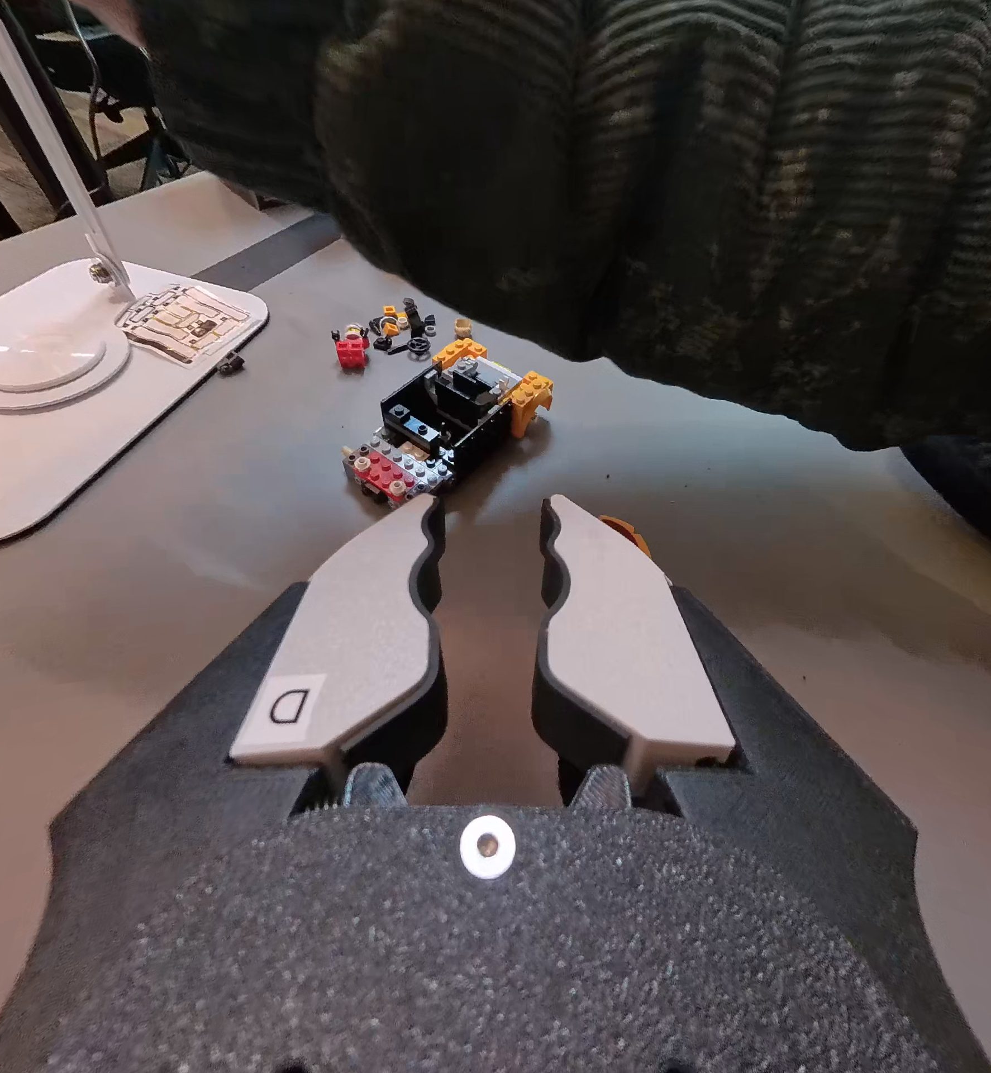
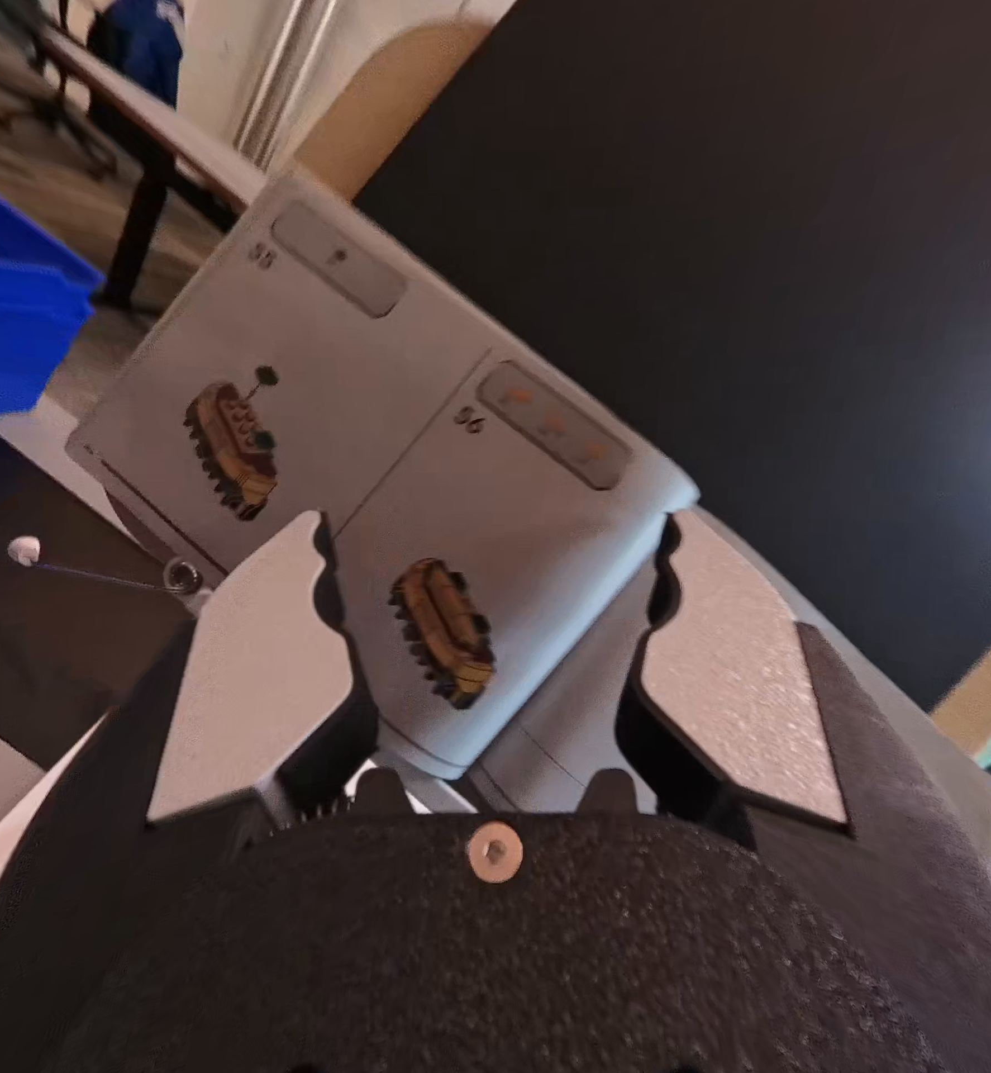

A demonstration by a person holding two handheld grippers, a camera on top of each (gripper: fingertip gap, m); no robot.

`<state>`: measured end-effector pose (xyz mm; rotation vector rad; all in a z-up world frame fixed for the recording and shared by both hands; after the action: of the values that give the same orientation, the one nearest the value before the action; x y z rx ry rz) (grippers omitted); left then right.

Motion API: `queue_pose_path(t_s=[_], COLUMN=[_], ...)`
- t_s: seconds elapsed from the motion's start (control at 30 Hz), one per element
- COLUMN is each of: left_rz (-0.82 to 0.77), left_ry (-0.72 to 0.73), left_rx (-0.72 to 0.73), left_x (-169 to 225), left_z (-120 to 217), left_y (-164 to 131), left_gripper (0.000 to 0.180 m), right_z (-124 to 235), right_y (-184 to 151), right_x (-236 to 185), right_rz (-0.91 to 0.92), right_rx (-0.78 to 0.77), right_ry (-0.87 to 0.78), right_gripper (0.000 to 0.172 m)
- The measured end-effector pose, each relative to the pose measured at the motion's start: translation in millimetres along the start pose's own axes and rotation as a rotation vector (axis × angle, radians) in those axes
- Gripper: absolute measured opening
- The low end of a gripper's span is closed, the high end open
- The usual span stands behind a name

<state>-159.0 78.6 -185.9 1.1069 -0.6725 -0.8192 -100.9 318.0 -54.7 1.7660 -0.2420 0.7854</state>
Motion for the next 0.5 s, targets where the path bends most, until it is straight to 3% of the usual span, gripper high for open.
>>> queue_pose_path(t_s=[0.07, 0.13, 0.3, 0.4, 0.5], left_rz=[-0.008, -0.011, 0.005, -0.003, -0.002], left_ry=[0.004, 0.009, 0.001, 0.001, 0.008], left_rx=[0.000, 0.004, 0.007, -0.004, -0.007], left_x=[1, 0, -1, 0, -1], left_z=[1, 2, 2, 0, -1], left_y=[0, 0, 0, -2, -3], left_gripper=[0.031, 0.030, 0.030, 0.030, 0.030], right_z=[-14, -19, -10, -4, 7], right_y=[-6, -9, -11, -14, -16], right_x=[-9, -9, 12, 25, 39], right_rz=[0.038, 0.066, 0.025, -0.037, -0.137], right_rx=[-0.069, -0.069, -0.021, -0.001, 0.031], right_ry=[-0.011, -0.042, -0.108, -0.082, -0.063], right_gripper=[0.113, 0.106, 0.055, 0.041, 0.038])
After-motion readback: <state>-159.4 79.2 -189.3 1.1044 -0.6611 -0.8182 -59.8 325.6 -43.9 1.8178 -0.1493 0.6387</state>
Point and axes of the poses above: each gripper's, where its closed fingertips meet, z back along the fingers, y out of its top, x = y × z across the jaws, the point moved 10 cm from there along z, back along the fingers, and after that the axes turned 5 degrees about x, right-handed, at the moved point
